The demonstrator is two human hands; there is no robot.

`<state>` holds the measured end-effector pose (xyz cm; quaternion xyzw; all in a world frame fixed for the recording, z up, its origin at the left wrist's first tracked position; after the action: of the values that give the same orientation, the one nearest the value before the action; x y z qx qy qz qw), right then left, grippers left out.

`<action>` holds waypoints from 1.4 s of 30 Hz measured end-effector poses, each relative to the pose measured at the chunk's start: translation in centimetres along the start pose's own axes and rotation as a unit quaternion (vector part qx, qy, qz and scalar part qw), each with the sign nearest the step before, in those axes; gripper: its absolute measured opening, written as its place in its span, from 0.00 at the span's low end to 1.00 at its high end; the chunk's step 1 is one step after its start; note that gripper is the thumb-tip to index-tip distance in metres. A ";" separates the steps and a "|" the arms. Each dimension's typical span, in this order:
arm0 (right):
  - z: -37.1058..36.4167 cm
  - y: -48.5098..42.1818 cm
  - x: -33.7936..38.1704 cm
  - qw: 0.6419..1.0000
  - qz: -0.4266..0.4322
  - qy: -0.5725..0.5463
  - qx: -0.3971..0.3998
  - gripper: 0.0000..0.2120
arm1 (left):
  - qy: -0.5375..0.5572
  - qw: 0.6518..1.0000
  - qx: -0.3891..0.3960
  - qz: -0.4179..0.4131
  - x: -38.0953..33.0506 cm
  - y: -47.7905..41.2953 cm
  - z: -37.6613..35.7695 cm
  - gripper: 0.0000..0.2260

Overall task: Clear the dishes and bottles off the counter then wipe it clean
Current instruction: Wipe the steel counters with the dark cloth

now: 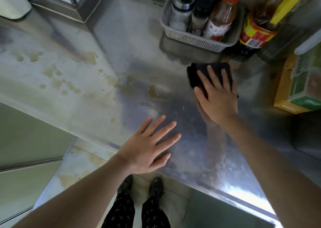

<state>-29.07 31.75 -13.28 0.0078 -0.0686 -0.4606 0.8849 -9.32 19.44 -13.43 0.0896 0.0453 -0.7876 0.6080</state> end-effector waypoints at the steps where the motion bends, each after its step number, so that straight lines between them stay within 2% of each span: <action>1: 0.0 0.0 0.0 0.998 -0.066 -0.024 -0.005 0.25 | -0.002 1.000 -0.004 -0.001 -0.1 0.0 0.1 0.22; 2: 0.0 0.0 1.0 0.992 -0.113 -0.048 -0.011 0.25 | -0.005 1.000 -0.010 -0.002 -0.1 0.0 0.1 0.21; 3: -0.1 0.1 2.5 0.990 -0.126 -0.062 -0.012 0.25 | -0.009 1.000 -0.019 -0.004 -0.2 0.0 0.3 0.21; 5: -0.5 1.1 5.9 0.997 -0.044 -0.060 0.002 0.25 | -0.010 0.999 -0.043 0.006 -0.2 0.2 0.6 0.20; 7: -0.8 3.0 7.1 0.997 0.069 -0.031 0.028 0.26 | 0.005 0.995 -0.080 0.056 0.2 0.9 1.4 0.19; 8: -0.8 4.1 6.4 0.995 0.093 -0.016 0.036 0.27 | 0.016 0.991 -0.098 0.090 0.8 1.6 2.0 0.19; 10: -1.0 6.4 4.4 0.998 0.054 -0.009 0.033 0.28 | 0.016 0.978 -0.113 0.177 2.7 3.7 2.6 0.22; 12: -1.1 9.0 3.3 0.996 -0.083 -0.035 0.007 0.28 | 0.005 0.956 -0.082 0.282 5.4 6.2 2.8 0.29; 14: -1.3 11.5 5.8 0.977 -0.196 -0.080 -0.020 0.27 | 0.016 0.929 -0.044 0.368 7.7 8.3 2.6 0.40; 15: -1.7 12.5 8.1 0.975 -0.201 -0.092 -0.018 0.27 | 0.029 0.917 -0.030 0.396 8.4 9.0 2.4 0.44; 17: -2.5 13.8 12.8 0.989 -0.126 -0.079 0.002 0.26 | 0.060 0.905 -0.008 0.422 8.9 9.5 2.0 0.48; 20: -3.0 14.6 14.6 0.999 -0.019 -0.025 0.019 0.25 | 0.080 0.903 -0.002 0.423 8.8 9.5 1.9 0.50; 22: -2.9 15.0 13.6 1.000 -0.012 -0.005 0.019 0.25 | 0.078 0.902 -0.004 0.424 9.0 9.5 1.9 0.50; 24: -3.0 15.5 12.8 0.993 -0.109 -0.045 0.014 0.27 | 0.073 0.903 -0.002 0.423 9.2 9.6 1.8 0.50; 26: -3.3 15.6 13.9 0.964 -0.248 -0.095 -0.021 0.28 | 0.071 0.905 0.004 0.420 9.1 9.6 1.6 0.49; 27: -3.3 15.4 15.4 0.951 -0.288 -0.109 -0.031 0.28 | 0.072 0.905 0.005 0.418 9.1 9.6 1.5 0.49; 28: -3.3 15.0 17.3 0.948 -0.294 -0.118 -0.029 0.28 | 0.073 0.906 0.007 0.417 9.2 9.6 1.5 0.48; 32: -3.5 13.8 22.7 0.985 -0.145 -0.091 0.006 0.25 | 0.089 0.921 0.011 0.380 10.3 10.5 2.4 0.38; 34: -3.6 13.8 22.3 0.988 -0.133 -0.073 0.024 0.25 | 0.085 0.932 0.014 0.351 11.4 11.4 2.9 0.35; 37: -3.4 13.3 20.3 0.969 -0.229 -0.087 0.032 0.26 | 0.086 0.936 0.008 0.342 14.4 12.1 3.9 0.35; 40: -3.1 11.6 20.5 0.912 -0.384 -0.144 0.002 0.26 | 0.065 0.942 0.007 0.328 17.9 11.1 4.8 0.33; 41: -3.0 10.8 21.8 0.898 -0.407 -0.167 -0.004 0.26 | 0.056 0.948 0.002 0.314 18.7 10.5 5.1 0.32; 42: -3.0 9.9 23.5 0.901 -0.397 -0.178 -0.007 0.25 | 0.050 0.953 -0.001 0.300 19.4 9.7 5.3 0.30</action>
<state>-7.37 18.12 -12.85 -0.0541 -0.2131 -0.7675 0.6021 -5.12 -2.46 -11.69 0.1373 0.0474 -0.5631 0.8135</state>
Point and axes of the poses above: each hand's wrist, its own y-axis away from the middle knuckle, its own z-axis out of the back of the hand, x = y × z, the point moved 5 cm from there along -y, towards the middle knuckle, and after that the axes turned 7 degrees about z, right-handed, at the moved point
